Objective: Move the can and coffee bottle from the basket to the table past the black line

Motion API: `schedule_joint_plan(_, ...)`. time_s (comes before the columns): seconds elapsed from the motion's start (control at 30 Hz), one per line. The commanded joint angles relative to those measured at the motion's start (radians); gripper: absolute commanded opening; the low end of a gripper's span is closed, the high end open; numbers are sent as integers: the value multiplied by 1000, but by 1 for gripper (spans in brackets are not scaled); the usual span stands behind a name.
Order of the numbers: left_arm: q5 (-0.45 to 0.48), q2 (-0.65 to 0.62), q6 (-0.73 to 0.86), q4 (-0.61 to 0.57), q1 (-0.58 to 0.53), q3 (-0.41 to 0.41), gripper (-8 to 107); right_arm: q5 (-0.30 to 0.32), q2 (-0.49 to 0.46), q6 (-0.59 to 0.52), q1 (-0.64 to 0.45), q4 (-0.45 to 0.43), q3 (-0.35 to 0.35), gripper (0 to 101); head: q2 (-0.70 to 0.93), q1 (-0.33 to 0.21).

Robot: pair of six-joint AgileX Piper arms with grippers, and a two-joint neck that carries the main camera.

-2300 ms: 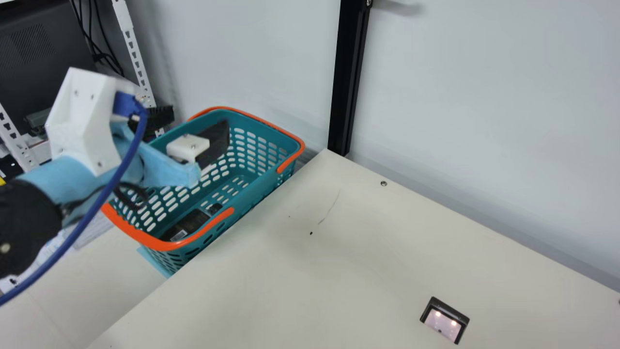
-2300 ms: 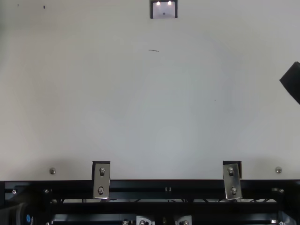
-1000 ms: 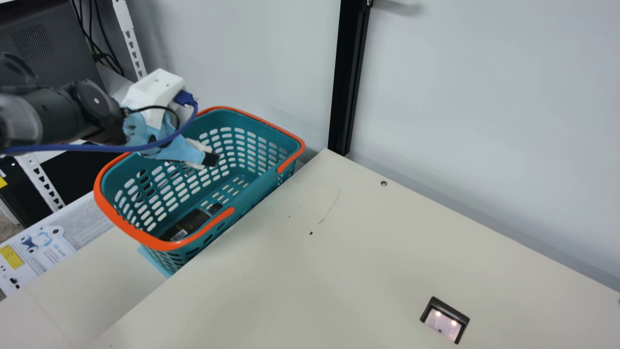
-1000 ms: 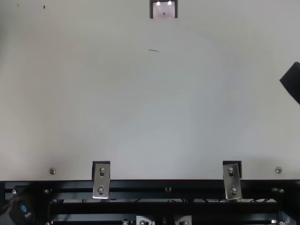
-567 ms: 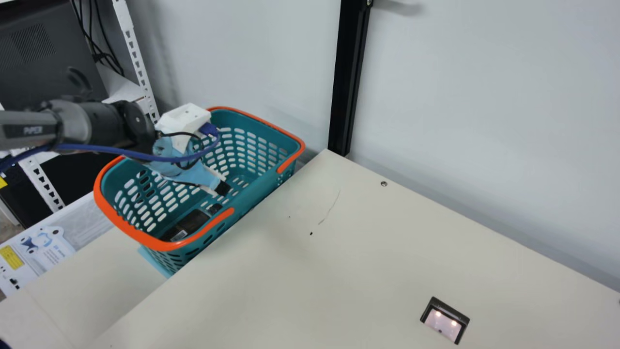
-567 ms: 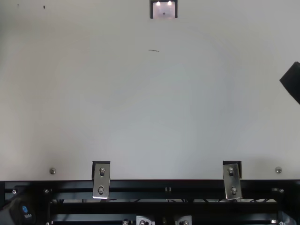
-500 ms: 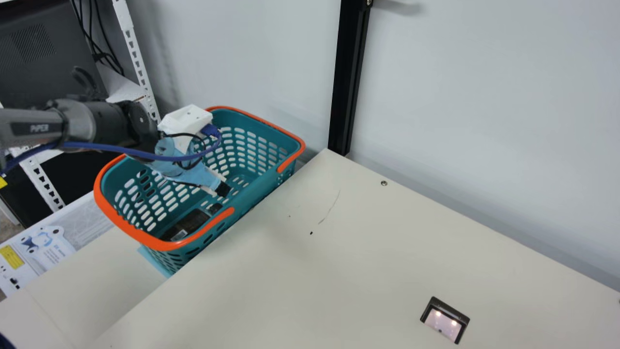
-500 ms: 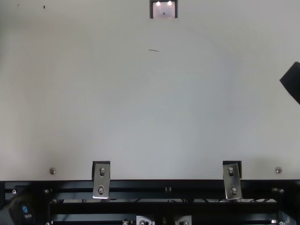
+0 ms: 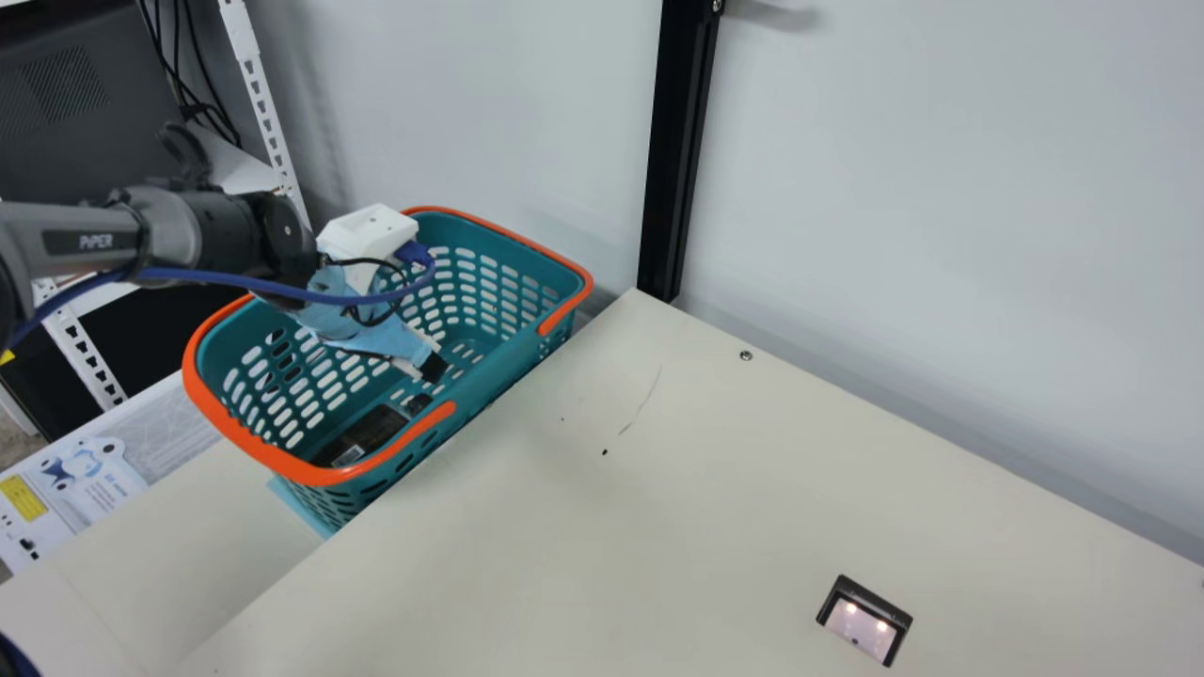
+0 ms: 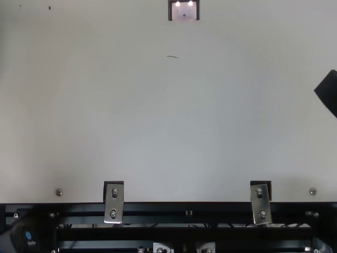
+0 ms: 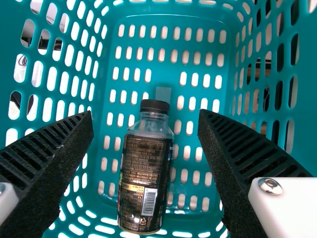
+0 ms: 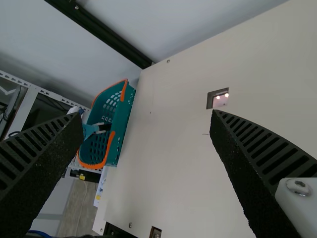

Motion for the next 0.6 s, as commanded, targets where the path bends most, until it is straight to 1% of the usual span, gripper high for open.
schedule_joint_plan(0.0, 52, 23, -64, 65, -4, -43, 90, 0, 0, 0, 0, 0, 0, 101, 11, -20)
schedule_joint_plan(0.13, 146, 67, -137, 145, -13, -128, 90, 0, 0, 0, 0, 0, 0, 101, 11, -20)
schedule_joint_plan(0.3, 262, 121, -176, 203, -28, -225, 90, 0, 0, 0, 0, 0, 0, 101, 11, -20)
schedule_joint_plan(0.43, 335, 159, -175, 220, -35, -274, 90, 0, 0, 0, 0, 0, 0, 101, 11, -20)
schedule_joint_plan(0.57, 377, 189, -165, 225, -38, -295, 90, 0, 0, 0, 0, 0, 0, 101, 11, -20)
